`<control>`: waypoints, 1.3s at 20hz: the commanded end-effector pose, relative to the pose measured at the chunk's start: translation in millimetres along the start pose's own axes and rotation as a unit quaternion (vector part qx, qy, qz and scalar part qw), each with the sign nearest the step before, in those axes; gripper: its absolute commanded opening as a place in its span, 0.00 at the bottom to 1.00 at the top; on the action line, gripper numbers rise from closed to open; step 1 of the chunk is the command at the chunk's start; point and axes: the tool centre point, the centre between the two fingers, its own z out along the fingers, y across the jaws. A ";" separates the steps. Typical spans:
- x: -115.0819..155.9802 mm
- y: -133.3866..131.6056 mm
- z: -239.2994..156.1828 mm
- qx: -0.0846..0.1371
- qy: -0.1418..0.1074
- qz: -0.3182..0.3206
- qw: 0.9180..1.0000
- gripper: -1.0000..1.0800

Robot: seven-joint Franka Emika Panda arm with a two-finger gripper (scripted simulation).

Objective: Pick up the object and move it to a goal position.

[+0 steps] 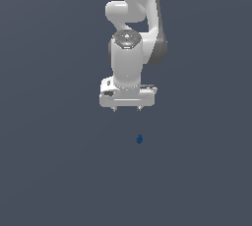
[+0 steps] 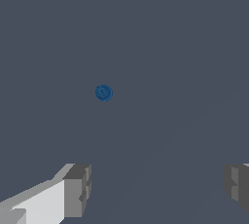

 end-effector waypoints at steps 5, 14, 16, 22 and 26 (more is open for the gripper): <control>6.7 -4.6 6.6 0.000 -0.002 -0.003 1.000 0.96; 34.0 -27.4 38.9 -0.002 -0.010 -0.017 1.000 0.96; 41.2 -34.5 49.4 -0.002 -0.012 -0.021 1.000 0.96; 55.4 -50.5 73.6 -0.002 -0.018 -0.029 0.999 0.96; 60.0 -56.4 82.7 -0.002 -0.020 -0.032 0.999 0.96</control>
